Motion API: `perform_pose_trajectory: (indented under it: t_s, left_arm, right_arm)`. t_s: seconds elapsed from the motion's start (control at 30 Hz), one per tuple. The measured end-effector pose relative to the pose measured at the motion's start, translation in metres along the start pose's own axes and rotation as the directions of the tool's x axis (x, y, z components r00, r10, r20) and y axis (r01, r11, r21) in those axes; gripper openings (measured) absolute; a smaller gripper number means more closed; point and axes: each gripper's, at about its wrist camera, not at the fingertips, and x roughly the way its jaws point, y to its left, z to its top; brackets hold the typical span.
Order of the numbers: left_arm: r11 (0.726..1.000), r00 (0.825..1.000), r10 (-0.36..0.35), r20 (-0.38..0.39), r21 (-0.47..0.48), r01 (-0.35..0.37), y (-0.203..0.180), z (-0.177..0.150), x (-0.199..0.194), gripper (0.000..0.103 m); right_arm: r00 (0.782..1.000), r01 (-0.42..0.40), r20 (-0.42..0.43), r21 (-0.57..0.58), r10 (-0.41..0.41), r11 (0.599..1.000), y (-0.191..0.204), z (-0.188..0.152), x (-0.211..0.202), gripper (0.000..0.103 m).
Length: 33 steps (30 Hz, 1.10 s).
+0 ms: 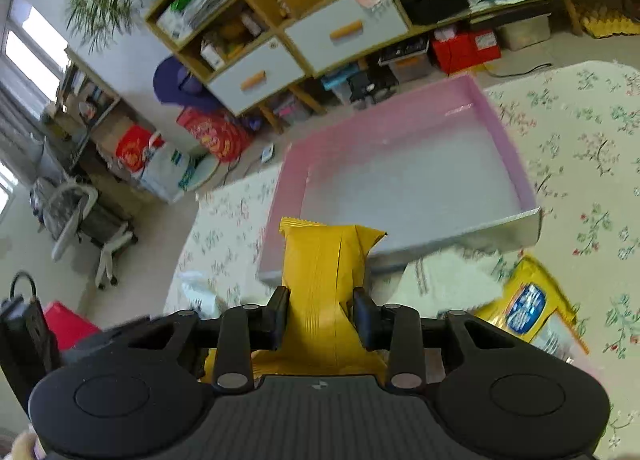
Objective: Organize snacks
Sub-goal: 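Carry both packets into the pink box and open both tools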
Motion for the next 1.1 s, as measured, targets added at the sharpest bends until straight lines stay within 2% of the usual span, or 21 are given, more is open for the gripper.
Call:
perform_pose_trajectory:
  t_s: [0.13, 0.3, 0.53, 0.67, 0.87, 1.1]
  left_arm:
    - [1.0, 1.0, -0.014, 0.003, -0.021, 0.014, -0.006, 0.015, 0.006, 0.044]
    - [1.0, 1.0, -0.019, -0.009, 0.022, 0.02, -0.021, 0.041, 0.026, 0.044]
    - [1.0, 0.997, 0.0, -0.083, -0.006, 0.0, -0.026, 0.063, 0.069, 0.044]
    - [1.0, 0.995, 0.016, -0.102, 0.005, -0.016, -0.03, 0.067, 0.086, 0.044]
    - [0.999, 0.988, 0.01, -0.153, -0.037, -0.015, -0.032, 0.065, 0.11, 0.044]
    - [0.997, 0.985, -0.021, -0.173, -0.07, 0.009, -0.039, 0.066, 0.123, 0.044]
  right_arm:
    - [0.998, -0.012, 0.059, 0.035, 0.01, 0.999, -0.006, 0.011, -0.006, 0.005]
    - [0.995, 0.002, 0.103, 0.079, -0.01, 0.997, -0.018, 0.021, -0.005, 0.005]
    - [0.989, 0.055, 0.134, 0.039, -0.059, 0.998, -0.035, 0.045, 0.014, 0.005]
    - [0.987, 0.032, 0.154, 0.04, -0.038, 0.999, -0.047, 0.048, 0.026, 0.005]
    - [0.988, 0.094, 0.123, -0.026, -0.09, 0.995, -0.051, 0.046, 0.042, 0.005]
    - [0.985, 0.139, 0.112, -0.063, -0.132, 0.988, -0.054, 0.047, 0.047, 0.005]
